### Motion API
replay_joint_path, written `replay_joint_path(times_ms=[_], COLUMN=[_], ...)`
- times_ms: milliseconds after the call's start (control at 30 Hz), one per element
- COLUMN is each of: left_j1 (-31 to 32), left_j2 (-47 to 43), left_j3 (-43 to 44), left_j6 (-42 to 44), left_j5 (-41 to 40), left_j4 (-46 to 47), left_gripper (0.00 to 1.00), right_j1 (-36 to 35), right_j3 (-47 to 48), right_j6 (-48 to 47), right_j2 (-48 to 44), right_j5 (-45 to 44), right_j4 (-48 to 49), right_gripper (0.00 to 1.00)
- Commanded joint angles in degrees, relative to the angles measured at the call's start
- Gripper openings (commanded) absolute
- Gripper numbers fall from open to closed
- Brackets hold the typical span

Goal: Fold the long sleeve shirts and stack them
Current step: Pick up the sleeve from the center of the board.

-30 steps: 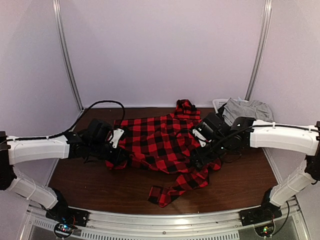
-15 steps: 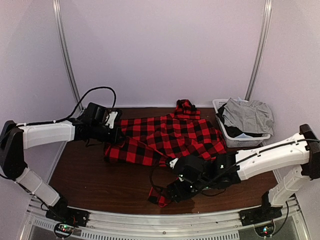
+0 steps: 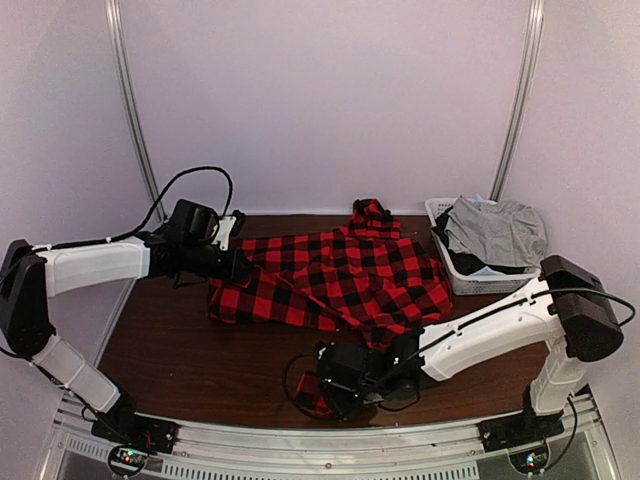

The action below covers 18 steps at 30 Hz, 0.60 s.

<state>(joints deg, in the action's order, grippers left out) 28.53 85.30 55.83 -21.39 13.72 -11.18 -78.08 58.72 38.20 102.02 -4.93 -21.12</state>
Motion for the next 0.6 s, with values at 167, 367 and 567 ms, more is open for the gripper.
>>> replay_joint_path(times_ms=[167,367,567], left_j1=[-0.5,-0.45,-0.41], left_j2=[-1.23,-2.61,-5.88], left_j3=[0.39,-2.09,-4.53], left_j6=[1.69,1.66,2.75], left_j5=[-3.21,-5.06,-8.26], left_j4=[0.88,0.77,-0.66], left_gripper=[0.0,0.0,0.0], right_j1=[-0.5,-0.37,1.81], right_j3=[1.37,1.84,6.91], right_j6=[2.83,5.4,7.16], right_j2=[-4.36,-16.09,-25.29], right_j5=[-6.91,-10.86,-16.91], right_j4=[-12.62,-24.45,-39.35], right_gripper=[0.06,0.0,0.0])
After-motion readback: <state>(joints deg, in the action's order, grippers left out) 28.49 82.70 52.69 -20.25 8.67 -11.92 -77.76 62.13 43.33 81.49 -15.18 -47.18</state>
